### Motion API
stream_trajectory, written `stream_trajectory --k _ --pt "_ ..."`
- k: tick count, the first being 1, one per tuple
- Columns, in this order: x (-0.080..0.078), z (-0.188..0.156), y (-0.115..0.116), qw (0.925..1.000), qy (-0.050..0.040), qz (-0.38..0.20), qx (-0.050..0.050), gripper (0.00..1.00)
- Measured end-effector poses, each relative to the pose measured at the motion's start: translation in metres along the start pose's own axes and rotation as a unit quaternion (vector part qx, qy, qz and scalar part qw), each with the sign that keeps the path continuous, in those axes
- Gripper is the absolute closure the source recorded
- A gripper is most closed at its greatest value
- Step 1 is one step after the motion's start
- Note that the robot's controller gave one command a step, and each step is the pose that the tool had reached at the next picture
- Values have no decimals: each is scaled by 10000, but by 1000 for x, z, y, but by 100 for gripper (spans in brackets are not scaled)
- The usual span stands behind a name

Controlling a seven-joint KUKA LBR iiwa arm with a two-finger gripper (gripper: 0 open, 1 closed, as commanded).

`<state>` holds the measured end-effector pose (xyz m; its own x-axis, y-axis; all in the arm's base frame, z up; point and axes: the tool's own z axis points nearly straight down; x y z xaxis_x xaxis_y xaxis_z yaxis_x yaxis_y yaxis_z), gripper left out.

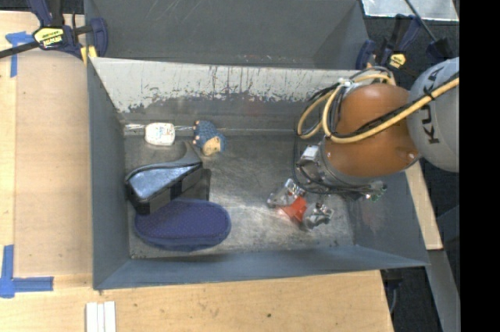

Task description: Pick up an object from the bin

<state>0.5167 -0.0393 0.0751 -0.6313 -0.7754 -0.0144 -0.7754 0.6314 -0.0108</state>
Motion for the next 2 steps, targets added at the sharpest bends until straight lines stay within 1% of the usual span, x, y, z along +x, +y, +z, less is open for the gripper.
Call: stream_trajectory --k 1,2 --pt "-11 -103 -1 10000 36 66 -11 100" --pt "-7 -101 1 9990 70 444 -50 100"
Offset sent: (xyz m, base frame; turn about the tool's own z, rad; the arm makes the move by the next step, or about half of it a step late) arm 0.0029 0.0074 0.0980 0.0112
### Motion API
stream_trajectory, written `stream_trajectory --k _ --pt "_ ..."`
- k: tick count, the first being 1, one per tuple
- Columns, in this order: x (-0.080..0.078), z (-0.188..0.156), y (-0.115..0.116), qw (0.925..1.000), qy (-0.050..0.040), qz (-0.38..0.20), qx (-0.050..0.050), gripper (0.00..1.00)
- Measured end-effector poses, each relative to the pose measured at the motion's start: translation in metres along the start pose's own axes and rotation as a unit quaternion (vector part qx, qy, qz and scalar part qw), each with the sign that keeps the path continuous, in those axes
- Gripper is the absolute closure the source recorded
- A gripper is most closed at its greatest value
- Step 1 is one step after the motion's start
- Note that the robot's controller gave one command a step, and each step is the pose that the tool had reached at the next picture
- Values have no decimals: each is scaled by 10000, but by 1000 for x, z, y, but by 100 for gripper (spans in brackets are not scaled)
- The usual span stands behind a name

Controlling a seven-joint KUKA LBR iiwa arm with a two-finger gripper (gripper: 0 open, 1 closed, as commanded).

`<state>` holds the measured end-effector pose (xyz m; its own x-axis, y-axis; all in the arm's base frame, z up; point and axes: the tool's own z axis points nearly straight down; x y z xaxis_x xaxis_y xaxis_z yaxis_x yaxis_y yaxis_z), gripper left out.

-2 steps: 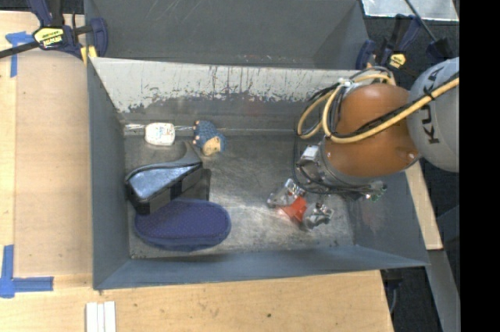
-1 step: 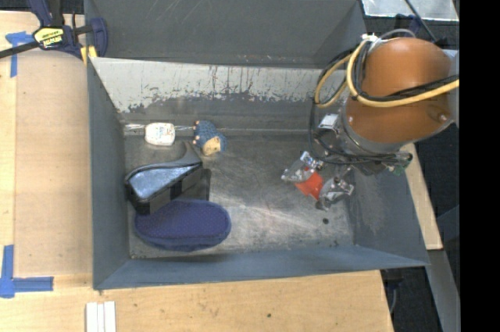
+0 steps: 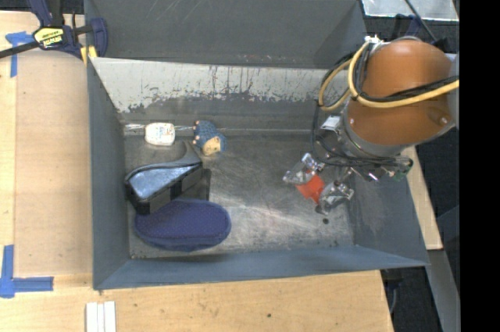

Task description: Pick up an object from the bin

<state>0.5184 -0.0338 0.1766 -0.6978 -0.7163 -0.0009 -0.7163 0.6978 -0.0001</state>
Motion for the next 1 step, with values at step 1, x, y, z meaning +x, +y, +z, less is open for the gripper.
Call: stream_trajectory --k 1 --pt "-9 -25 -3 9986 -24 519 18 100"
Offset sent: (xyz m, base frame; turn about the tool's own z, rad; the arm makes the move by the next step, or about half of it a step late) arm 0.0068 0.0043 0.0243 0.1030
